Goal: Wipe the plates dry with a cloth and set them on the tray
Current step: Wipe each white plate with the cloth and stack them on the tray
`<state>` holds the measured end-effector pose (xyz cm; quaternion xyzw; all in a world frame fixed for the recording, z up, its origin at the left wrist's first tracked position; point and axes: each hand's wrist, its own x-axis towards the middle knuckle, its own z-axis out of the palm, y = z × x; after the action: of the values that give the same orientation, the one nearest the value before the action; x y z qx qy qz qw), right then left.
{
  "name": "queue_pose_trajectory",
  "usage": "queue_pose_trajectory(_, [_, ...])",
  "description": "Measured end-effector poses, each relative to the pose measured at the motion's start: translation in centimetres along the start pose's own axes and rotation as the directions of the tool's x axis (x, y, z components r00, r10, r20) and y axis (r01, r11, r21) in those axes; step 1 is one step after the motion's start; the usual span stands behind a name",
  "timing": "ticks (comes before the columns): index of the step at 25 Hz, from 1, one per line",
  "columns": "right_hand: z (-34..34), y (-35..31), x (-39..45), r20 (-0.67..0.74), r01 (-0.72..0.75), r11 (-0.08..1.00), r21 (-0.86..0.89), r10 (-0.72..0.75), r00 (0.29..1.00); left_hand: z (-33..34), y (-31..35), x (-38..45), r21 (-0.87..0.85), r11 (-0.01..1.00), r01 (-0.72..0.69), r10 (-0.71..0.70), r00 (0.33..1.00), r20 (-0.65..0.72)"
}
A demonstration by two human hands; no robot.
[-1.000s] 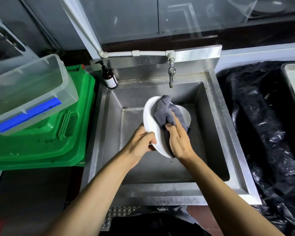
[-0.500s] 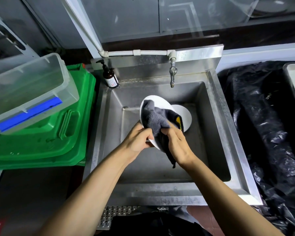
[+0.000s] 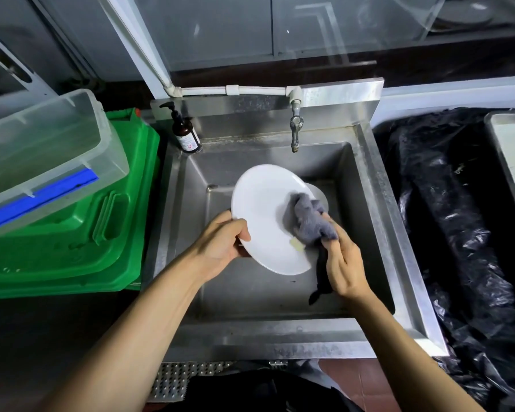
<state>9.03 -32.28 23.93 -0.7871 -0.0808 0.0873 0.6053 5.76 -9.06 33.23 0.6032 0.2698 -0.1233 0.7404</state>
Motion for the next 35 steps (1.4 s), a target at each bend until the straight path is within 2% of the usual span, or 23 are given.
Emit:
queue_pose_trajectory(4, [0.0,-0.7,4.0,0.008,-0.033,0.998,-0.047,0.033,0.999,0.9,-0.2,-0.7,0.064,0.998,0.014,-0.021,0.995,0.102])
queue_pose_trajectory(8, [1.8,-3.6,6.3,0.054,0.071,0.993,-0.092,-0.066,0.996,1.5,-0.2,-1.0,0.087,0.996,-0.013,-0.001,0.986,0.164])
queue_pose_trajectory(11, [4.1,-6.1,6.0,0.175,0.22,0.974,-0.053,-0.208,0.962,2.1,-0.1,-0.9,0.024,1.0,-0.004,0.0,0.991,0.135])
queue_pose_trajectory(13, [5.0,-7.0,5.4,0.279,0.263,0.964,-0.037,-0.243,0.929,1.7,0.1,-0.3,-0.013,1.0,-0.013,0.014,0.996,0.085])
queue_pose_trajectory(17, [4.1,-7.3,3.7,0.349,0.223,0.975,-0.026,-0.2,0.916,0.4,0.7,0.7,-0.088,0.996,-0.004,0.004,1.0,-0.001])
queue_pose_trajectory(20, [2.1,-7.1,2.8,0.374,0.222,0.964,-0.144,-0.154,0.915,0.0,0.6,1.4,-0.123,0.992,0.022,-0.026,0.999,-0.027])
queue_pose_trajectory(22, [1.1,-6.9,2.0,0.389,0.275,0.933,-0.234,-0.169,0.906,-0.3,0.6,1.9,-0.178,0.983,0.041,-0.053,0.997,-0.06])
queue_pose_trajectory(26, [1.3,-6.5,0.7,0.377,0.476,0.795,-0.376,-0.338,0.862,-1.1,1.4,2.6,-0.238,0.967,0.095,-0.109,0.993,-0.046])
queue_pose_trajectory(29, [1.8,-6.7,1.4,0.289,0.536,0.709,-0.458,-0.452,0.844,-1.4,2.2,3.0,-0.303,0.941,0.149,-0.163,0.986,-0.023])
queue_pose_trajectory(31, [2.0,-6.9,2.0,0.225,0.493,0.741,-0.456,-0.44,0.869,-1.6,2.6,3.1,-0.306,0.935,0.18,-0.189,0.982,-0.001])
queue_pose_trajectory(32, [2.1,-7.0,2.1,0.2,0.429,0.808,-0.405,-0.379,0.904,-1.6,2.8,3.2,-0.292,0.934,0.207,-0.213,0.977,0.012])
queue_pose_trajectory(34, [2.4,-7.2,2.1,0.11,0.18,0.97,-0.165,-0.164,0.98,-1.8,2.8,3.3,-0.264,0.924,0.275,-0.271,0.961,0.051])
queue_pose_trajectory(35, [2.5,-7.0,2.2,0.03,0.046,0.999,-0.018,-0.046,0.999,-2.1,2.7,3.3,-0.25,0.925,0.287,-0.285,0.958,0.047])
